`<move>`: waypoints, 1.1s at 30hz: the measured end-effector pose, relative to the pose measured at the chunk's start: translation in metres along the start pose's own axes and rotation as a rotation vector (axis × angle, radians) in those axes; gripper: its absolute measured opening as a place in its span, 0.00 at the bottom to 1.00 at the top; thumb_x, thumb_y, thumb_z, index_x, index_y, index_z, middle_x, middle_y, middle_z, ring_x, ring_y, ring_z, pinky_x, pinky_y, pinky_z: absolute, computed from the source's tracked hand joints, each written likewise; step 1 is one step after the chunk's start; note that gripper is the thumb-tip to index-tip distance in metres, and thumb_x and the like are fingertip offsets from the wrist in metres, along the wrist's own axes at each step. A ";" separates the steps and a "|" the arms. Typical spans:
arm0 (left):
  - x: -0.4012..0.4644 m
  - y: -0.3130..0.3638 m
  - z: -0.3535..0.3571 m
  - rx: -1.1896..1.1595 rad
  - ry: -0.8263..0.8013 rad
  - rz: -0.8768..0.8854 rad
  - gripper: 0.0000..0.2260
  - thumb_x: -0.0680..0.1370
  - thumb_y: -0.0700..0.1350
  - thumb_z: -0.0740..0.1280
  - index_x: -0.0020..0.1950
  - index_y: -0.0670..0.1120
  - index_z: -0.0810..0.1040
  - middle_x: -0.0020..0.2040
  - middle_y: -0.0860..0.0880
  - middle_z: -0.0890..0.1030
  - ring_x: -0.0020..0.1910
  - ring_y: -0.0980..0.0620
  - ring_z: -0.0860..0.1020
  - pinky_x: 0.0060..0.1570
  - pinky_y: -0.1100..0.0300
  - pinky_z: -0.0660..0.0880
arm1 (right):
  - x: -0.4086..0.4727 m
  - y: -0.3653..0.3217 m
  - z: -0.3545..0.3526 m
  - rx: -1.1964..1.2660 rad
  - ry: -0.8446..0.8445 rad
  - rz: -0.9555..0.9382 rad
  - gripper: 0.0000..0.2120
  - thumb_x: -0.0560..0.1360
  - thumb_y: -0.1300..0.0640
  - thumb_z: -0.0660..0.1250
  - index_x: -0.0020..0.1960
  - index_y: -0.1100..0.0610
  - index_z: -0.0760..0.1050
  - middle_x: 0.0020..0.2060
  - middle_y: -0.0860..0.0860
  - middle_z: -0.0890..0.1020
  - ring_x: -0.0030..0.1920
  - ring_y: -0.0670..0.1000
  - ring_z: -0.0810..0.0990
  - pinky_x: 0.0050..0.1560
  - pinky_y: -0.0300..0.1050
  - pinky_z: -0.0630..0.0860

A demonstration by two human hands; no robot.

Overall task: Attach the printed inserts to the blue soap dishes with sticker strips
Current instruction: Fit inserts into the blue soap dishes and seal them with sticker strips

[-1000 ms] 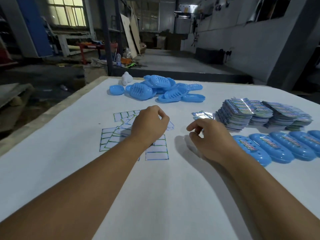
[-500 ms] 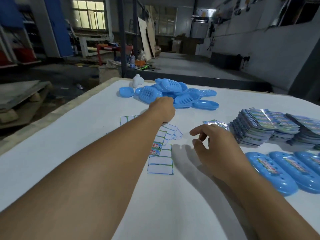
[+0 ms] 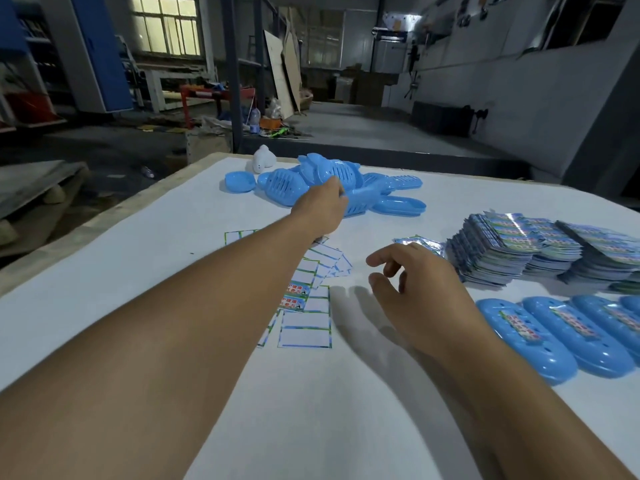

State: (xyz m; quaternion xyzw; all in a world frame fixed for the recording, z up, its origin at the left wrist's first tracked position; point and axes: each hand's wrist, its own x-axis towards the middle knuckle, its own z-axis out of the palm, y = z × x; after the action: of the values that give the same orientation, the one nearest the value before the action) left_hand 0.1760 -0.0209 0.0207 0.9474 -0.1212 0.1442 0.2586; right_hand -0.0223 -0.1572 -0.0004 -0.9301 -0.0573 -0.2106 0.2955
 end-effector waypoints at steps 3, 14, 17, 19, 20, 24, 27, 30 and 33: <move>-0.001 0.009 -0.013 -0.263 -0.012 -0.125 0.08 0.84 0.53 0.56 0.55 0.51 0.70 0.51 0.49 0.75 0.48 0.50 0.78 0.44 0.53 0.77 | 0.002 0.001 -0.002 0.008 0.001 0.017 0.08 0.78 0.55 0.68 0.55 0.45 0.79 0.45 0.43 0.76 0.38 0.39 0.72 0.45 0.41 0.67; -0.099 0.017 -0.035 -0.879 -0.221 -0.382 0.11 0.82 0.47 0.58 0.40 0.47 0.72 0.30 0.46 0.70 0.24 0.52 0.66 0.27 0.63 0.63 | -0.003 -0.003 -0.012 0.039 0.103 -0.027 0.33 0.73 0.45 0.74 0.75 0.46 0.67 0.72 0.47 0.71 0.71 0.50 0.68 0.73 0.49 0.65; -0.125 0.016 -0.040 -0.865 -0.215 -0.396 0.14 0.83 0.48 0.58 0.40 0.44 0.72 0.30 0.43 0.70 0.27 0.49 0.65 0.30 0.60 0.63 | -0.006 -0.004 -0.012 0.104 0.019 -0.064 0.29 0.74 0.44 0.74 0.73 0.43 0.70 0.67 0.42 0.74 0.66 0.43 0.71 0.68 0.45 0.70; -0.136 0.016 -0.049 -0.863 -0.184 -0.417 0.15 0.83 0.50 0.59 0.41 0.43 0.75 0.30 0.44 0.72 0.27 0.49 0.67 0.30 0.60 0.64 | -0.007 -0.003 -0.014 0.107 -0.019 -0.074 0.27 0.74 0.43 0.74 0.71 0.43 0.72 0.62 0.39 0.76 0.61 0.42 0.73 0.62 0.42 0.71; -0.141 0.014 -0.054 -0.830 -0.169 -0.410 0.16 0.83 0.51 0.59 0.44 0.43 0.78 0.32 0.45 0.74 0.28 0.49 0.70 0.31 0.60 0.66 | -0.007 -0.002 -0.014 0.095 -0.034 -0.069 0.26 0.74 0.41 0.73 0.70 0.43 0.73 0.61 0.38 0.77 0.60 0.42 0.74 0.59 0.41 0.70; -0.157 -0.007 -0.066 -0.206 0.029 -0.226 0.14 0.82 0.53 0.59 0.47 0.48 0.81 0.46 0.48 0.81 0.45 0.49 0.78 0.44 0.55 0.74 | -0.005 0.005 -0.016 -0.021 -0.133 -0.020 0.25 0.74 0.40 0.72 0.69 0.44 0.73 0.63 0.45 0.78 0.63 0.50 0.74 0.58 0.43 0.69; -0.166 -0.016 -0.069 0.119 0.014 -0.201 0.14 0.79 0.57 0.65 0.58 0.50 0.78 0.59 0.47 0.76 0.55 0.47 0.75 0.52 0.55 0.72 | -0.006 0.007 -0.014 -0.057 -0.209 0.015 0.25 0.74 0.39 0.71 0.69 0.42 0.72 0.61 0.45 0.78 0.63 0.53 0.73 0.58 0.45 0.69; -0.170 -0.018 -0.066 0.142 -0.060 -0.189 0.21 0.74 0.61 0.71 0.61 0.51 0.76 0.62 0.47 0.73 0.56 0.47 0.76 0.51 0.56 0.72 | -0.007 0.007 -0.011 -0.086 -0.278 0.048 0.26 0.73 0.37 0.70 0.68 0.40 0.70 0.59 0.43 0.78 0.62 0.54 0.74 0.61 0.48 0.73; -0.168 -0.016 -0.064 0.081 -0.049 -0.195 0.24 0.70 0.61 0.75 0.61 0.51 0.76 0.63 0.47 0.73 0.53 0.50 0.75 0.49 0.59 0.70 | -0.006 0.008 -0.011 -0.090 -0.300 0.069 0.25 0.72 0.36 0.70 0.67 0.39 0.69 0.57 0.41 0.78 0.61 0.53 0.74 0.58 0.48 0.73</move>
State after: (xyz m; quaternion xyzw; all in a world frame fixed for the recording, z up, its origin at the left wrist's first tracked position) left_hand 0.0112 0.0524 0.0094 0.9677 -0.0288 0.1001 0.2297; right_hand -0.0296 -0.1700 0.0014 -0.9648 -0.0595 -0.0615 0.2488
